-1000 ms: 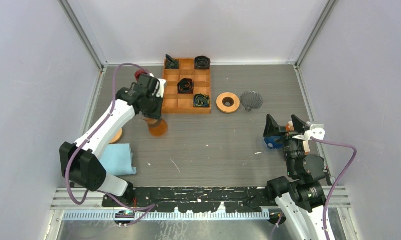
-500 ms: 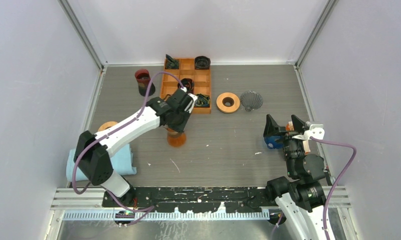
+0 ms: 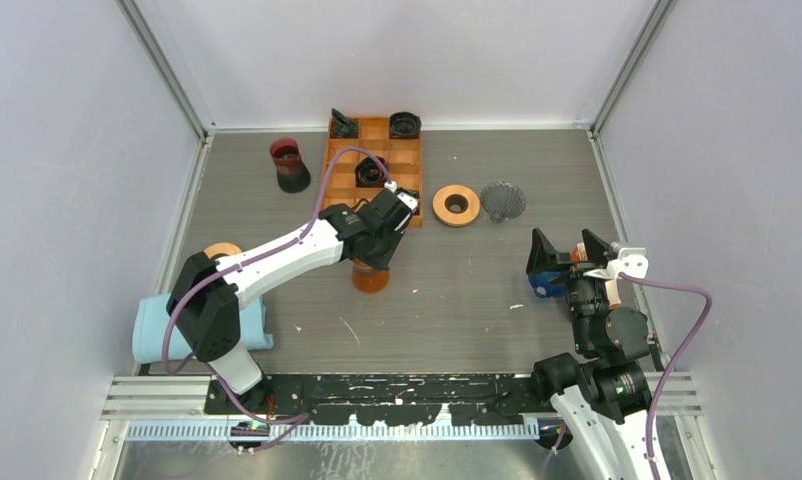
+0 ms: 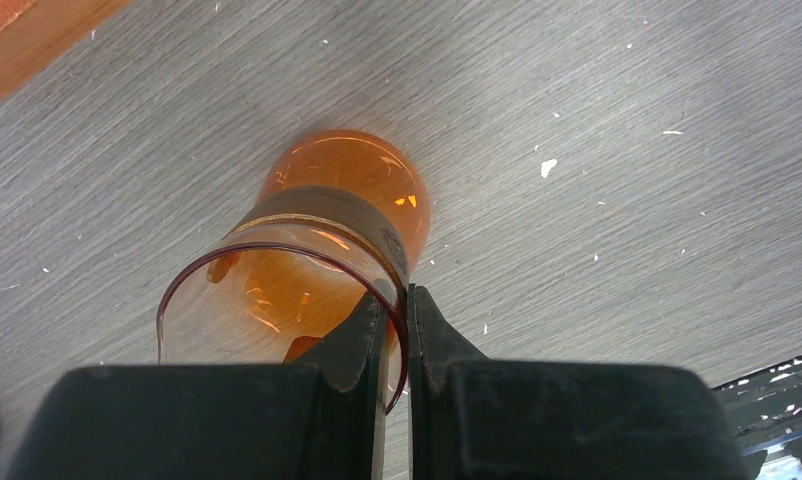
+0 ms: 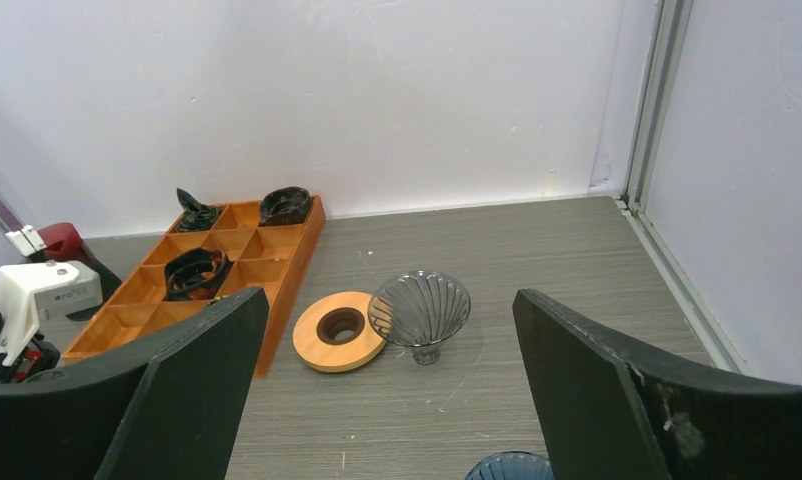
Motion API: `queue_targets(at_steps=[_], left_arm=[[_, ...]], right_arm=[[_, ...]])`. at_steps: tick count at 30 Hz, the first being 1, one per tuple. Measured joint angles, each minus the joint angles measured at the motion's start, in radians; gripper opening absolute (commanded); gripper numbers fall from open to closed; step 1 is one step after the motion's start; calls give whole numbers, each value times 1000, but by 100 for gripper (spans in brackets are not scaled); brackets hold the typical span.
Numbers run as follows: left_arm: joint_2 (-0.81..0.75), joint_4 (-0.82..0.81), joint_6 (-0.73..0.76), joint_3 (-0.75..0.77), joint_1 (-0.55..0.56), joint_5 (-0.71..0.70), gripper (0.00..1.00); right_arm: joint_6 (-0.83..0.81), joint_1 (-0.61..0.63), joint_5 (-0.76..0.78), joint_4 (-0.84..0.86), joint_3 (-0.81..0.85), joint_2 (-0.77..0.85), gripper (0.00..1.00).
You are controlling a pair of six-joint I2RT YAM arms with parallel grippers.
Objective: Place the coffee filter in the dripper
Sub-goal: Place the coffee server at the corner of the board.
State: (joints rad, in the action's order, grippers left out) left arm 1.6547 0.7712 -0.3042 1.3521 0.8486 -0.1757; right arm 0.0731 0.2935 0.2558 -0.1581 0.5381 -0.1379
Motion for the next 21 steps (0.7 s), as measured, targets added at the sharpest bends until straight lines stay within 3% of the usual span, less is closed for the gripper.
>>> queue_targets(at_steps=[21], left_arm=[[15,-19,31,21,0,6,35]], right_arm=[[0,0,0,0,0,0,100]])
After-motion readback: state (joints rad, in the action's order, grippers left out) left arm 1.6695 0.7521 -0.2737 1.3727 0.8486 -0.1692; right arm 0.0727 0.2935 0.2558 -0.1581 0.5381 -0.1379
